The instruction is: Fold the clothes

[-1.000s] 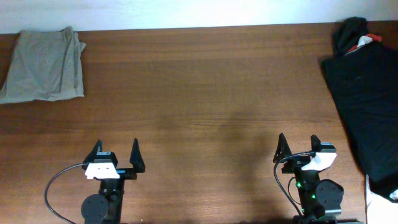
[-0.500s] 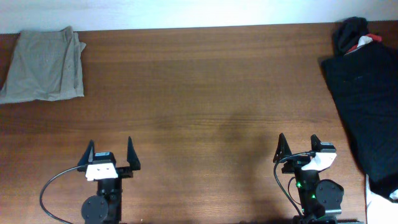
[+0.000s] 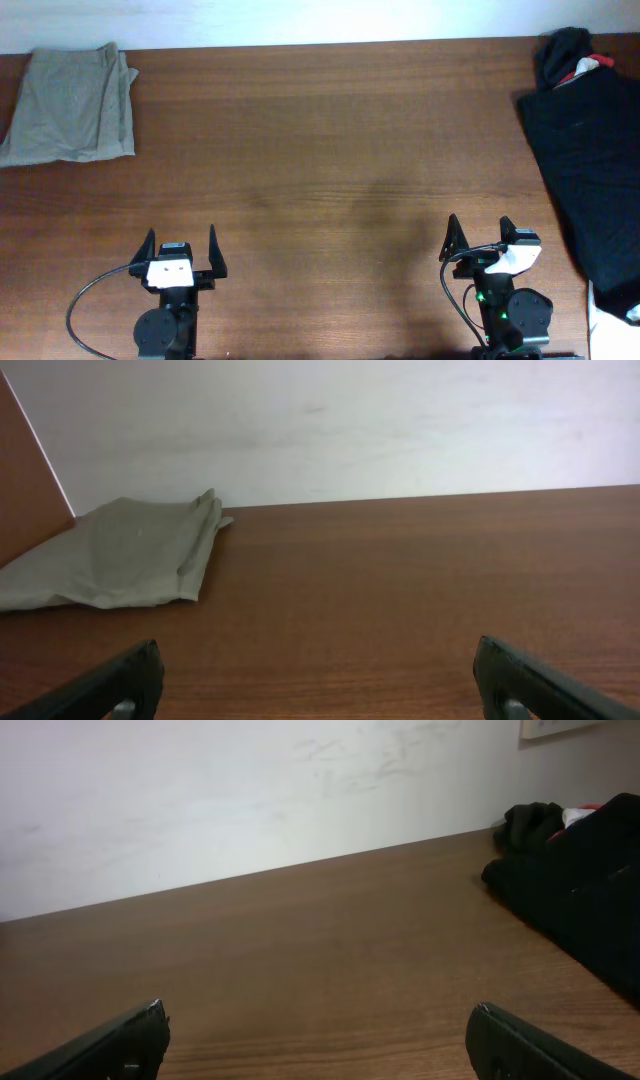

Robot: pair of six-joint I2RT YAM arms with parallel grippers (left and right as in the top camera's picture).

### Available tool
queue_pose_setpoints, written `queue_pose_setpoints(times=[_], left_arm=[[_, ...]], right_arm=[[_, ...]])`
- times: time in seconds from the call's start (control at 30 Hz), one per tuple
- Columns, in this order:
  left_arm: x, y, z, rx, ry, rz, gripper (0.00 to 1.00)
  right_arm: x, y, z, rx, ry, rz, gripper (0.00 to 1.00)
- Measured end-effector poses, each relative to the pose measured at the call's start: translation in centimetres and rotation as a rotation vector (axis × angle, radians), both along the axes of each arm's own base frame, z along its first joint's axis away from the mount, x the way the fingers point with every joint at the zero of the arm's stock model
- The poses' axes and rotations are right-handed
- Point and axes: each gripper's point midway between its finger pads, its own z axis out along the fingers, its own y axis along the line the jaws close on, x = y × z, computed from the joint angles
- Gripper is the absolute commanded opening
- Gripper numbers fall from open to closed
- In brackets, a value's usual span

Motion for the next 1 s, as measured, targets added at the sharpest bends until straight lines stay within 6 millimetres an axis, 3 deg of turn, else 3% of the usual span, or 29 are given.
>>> queue_pose_setpoints(times=[1.0], left_arm=[[0.0,0.0,0.0,0.0,0.0,0.0,0.99]], right_arm=[[-0.01,-0.65,0.15,-0.081,-0.005,-0.031,0.99]])
